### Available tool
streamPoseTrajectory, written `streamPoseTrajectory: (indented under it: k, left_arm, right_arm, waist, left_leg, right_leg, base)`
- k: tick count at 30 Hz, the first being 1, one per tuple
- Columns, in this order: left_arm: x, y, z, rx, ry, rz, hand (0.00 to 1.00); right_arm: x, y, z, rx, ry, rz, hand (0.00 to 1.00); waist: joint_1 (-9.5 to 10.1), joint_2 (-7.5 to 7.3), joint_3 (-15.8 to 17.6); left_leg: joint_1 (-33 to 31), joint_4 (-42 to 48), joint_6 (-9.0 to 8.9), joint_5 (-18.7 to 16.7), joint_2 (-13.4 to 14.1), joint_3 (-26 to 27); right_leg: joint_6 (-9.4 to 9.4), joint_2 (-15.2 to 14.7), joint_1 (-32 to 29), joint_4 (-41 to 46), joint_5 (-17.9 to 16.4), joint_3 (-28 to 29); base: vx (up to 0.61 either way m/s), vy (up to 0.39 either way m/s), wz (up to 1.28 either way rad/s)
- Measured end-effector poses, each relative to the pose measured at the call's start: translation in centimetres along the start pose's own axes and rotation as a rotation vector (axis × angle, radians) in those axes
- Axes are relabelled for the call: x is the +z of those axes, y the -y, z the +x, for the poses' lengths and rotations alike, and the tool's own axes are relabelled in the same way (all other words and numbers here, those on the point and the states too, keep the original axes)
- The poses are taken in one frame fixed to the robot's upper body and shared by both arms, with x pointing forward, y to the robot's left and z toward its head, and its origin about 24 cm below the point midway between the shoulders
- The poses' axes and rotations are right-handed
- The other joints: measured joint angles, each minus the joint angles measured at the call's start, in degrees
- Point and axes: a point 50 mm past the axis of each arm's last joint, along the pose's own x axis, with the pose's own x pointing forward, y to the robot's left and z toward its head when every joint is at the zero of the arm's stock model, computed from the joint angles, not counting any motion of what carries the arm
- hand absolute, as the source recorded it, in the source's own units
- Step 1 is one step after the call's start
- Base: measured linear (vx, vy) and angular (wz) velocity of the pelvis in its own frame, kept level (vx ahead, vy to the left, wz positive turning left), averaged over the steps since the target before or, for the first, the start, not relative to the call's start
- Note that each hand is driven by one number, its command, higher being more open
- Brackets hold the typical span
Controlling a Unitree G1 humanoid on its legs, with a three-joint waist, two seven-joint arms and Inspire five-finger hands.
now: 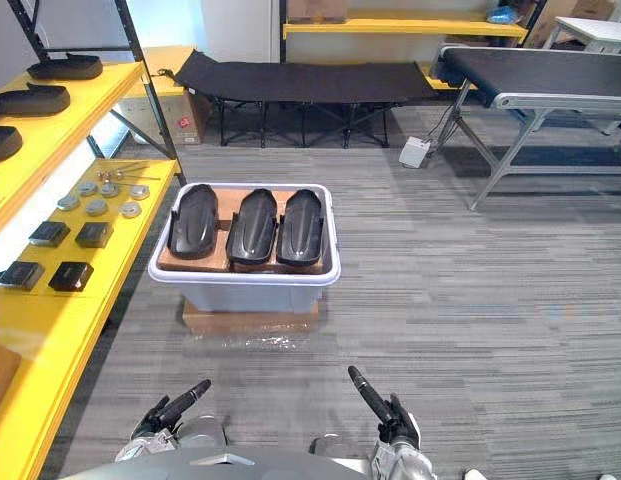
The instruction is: Walk over and take three plastic housings, then place them on the shelf
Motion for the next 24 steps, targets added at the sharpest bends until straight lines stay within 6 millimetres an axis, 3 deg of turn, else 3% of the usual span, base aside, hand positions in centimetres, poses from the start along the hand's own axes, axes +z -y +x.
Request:
streamPoseTrajectory:
  k: [1,2,6,7,9,11,13,14,16,18,19,20,22,24]
  left_arm:
    - [0.3,0.1,0.1,-0.012,0.009,0.009,1.00]
    - [0.6,0.1,0.1,-0.022,0.025,0.024,1.00]
    - [2.2,-0.2,0.4,-0.024,0.058,0.064,1.00]
    - [2.2,-0.2,0.4,-0.027,0.050,0.091,1.00]
    - [2.0,0.2,0.4,-0.033,0.035,0.139,1.00]
    - [2.0,0.1,0.4,-0.025,0.031,0.201,1.00]
    - [2.2,-0.6,0.3,-0.009,0.034,0.231,1.00]
    - [2.7,-1.2,0.3,0.011,0.045,0.241,1.00]
    - [3.1,-1.7,0.3,0.025,0.053,0.250,1.00]
    - [2.8,-2.7,0.1,0.047,0.042,0.256,1.00]
    - [3.0,-3.7,-0.1,0.074,0.040,0.261,1.00]
    - [2.7,-4.1,-0.2,0.084,0.029,0.252,1.00]
    - [1.7,-3.9,-0.3,0.081,0.011,0.223,1.00]
    - [1.6,-3.8,-0.3,0.077,0.011,0.223,1.00]
  right_arm:
    - [0.0,0.0,0.0,-0.006,0.004,0.006,1.00]
    - [-0.3,-0.3,-0.2,-0.002,0.004,0.022,1.00]
    - [0.1,-1.8,-0.1,0.061,0.044,0.030,1.00]
    - [0.6,-1.8,-0.1,0.062,0.073,0.029,1.00]
    - [1.6,-1.7,0.0,0.054,0.126,0.025,1.00]
    - [2.9,-1.9,-0.1,0.041,0.200,0.020,1.00]
    - [2.5,-2.3,-0.3,0.057,0.205,0.004,1.00]
    - [2.4,-2.6,-0.3,0.068,0.208,-0.003,1.00]
    - [2.6,-2.6,-0.3,0.064,0.220,0.000,1.00]
    - [2.7,-2.7,-0.5,0.059,0.231,0.005,1.00]
    - [2.0,-2.6,-0.7,0.049,0.223,0.012,1.00]
    - [1.8,-2.4,-0.8,0.041,0.217,0.012,1.00]
    - [2.0,-2.1,-0.8,0.008,0.227,0.014,1.00]
    - [2.6,-2.1,-0.6,-0.006,0.241,0.009,1.00]
  waist:
    - [0.19,-0.66,0.3]
    - [0.00,-1.83,-0.2]
    - [0.35,-4.82,0.9]
    - [0.27,-4.82,0.9]
    - [0.31,-4.22,1.0]
    - [-0.10,-3.94,0.9]
    - [-0.61,-4.92,0.5]
    - [-0.71,-6.11,0.1]
    - [-0.91,-6.14,0.3]
    - [-0.96,-6.63,0.2]
    - [-1.23,-8.41,0.0]
    - [-1.21,-8.42,-0.2]
    - [-1.09,-6.82,-0.9]
    - [-1.15,-6.26,-0.9]
  left_leg:
    - [-0.2,-6.2,1.52,4.9,-1.9,0.3]
    - [0.7,-9.9,2.08,6.1,-4.9,0.8]
    - [-0.5,-10.5,3.15,5.8,-8.7,0.5]
    - [0.3,-10.7,4.27,5.1,-9.4,0.5]
    - [2.6,-12.9,4.78,3.8,-9.9,0.9]
    - [7.1,-16.9,5.67,4.5,-10.9,2.1]
    - [8.6,-17.7,5.91,4.4,-11.0,2.1]
    - [8.7,-18.0,5.87,4.3,-10.7,1.8]
    - [8.5,-17.7,4.98,3.8,-8.9,1.0]
    - [8.4,-16.3,3.11,2.7,-7.6,0.3]
    - [8.7,-16.0,1.92,2.0,-7.9,-0.9]
    - [8.8,-15.8,1.39,1.8,-7.3,-1.4]
    - [7.5,-14.9,-0.50,1.7,-4.2,-2.4]
    - [6.6,-14.4,-1.19,1.9,-3.3,-3.0]
  right_leg:
    - [1.32,-1.4,0.1,-0.5,-0.2,-0.1]
    - [2.85,-3.6,0.4,-1.5,0.2,-0.6]
    - [4.88,-6.5,1.1,-4.9,1.5,-2.4]
    - [5.42,-7.2,1.6,-4.1,1.4,-3.3]
    - [7.18,-8.5,-0.5,2.5,-0.5,-3.2]
    - [6.87,-12.0,-7.5,19.3,-2.4,-2.8]
    - [5.12,-12.4,-8.2,19.0,-3.9,-3.2]
    - [5.15,-12.3,-9.0,15.9,-3.9,-3.2]
    - [5.83,-11.4,-10.0,10.9,-3.0,-2.6]
    - [6.49,-10.1,-10.1,6.4,2.0,0.3]
    - [6.30,-10.4,-9.6,6.6,7.3,2.0]
    - [6.73,-9.9,-9.0,6.3,6.4,1.9]
    - [6.49,-6.9,-7.8,3.0,6.2,0.9]
    - [6.45,-5.8,-7.1,0.6,6.2,0.0]
  base:
    - [0.31,0.179,0.16]
    - [0.30,0.154,0.26]
    - [0.27,0.134,0.22]
    - [0.19,0.092,0.15]
    - [0.12,0.094,-0.07]
    - [0.11,0.162,-0.15]
    - [0.13,0.077,0.07]
    - [0.12,-0.030,0.11]
    - [0.10,-0.097,0.10]
    - [0.08,-0.145,0.16]
    - [0.07,-0.177,0.31]
    - [0.11,-0.231,0.32]
    - [0.12,-0.187,0.10]
    - [0.08,-0.157,0.07]
